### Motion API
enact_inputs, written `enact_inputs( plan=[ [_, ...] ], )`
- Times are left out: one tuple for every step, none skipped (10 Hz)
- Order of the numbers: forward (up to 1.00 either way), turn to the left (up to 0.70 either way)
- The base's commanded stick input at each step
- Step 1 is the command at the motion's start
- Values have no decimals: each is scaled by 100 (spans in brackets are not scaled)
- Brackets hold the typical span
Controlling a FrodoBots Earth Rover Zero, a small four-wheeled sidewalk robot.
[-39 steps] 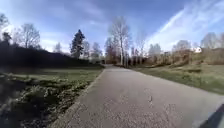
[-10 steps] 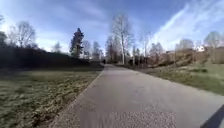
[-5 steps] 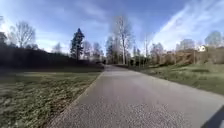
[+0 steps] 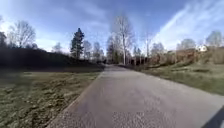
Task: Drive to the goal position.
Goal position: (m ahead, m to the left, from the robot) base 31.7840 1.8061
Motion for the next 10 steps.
enact_inputs(
  plan=[
    [100,0],
    [100,0],
    [100,0],
    [100,0],
    [100,0],
    [100,0],
    [100,0],
    [100,0],
    [100,0],
    [100,0]
  ],
)
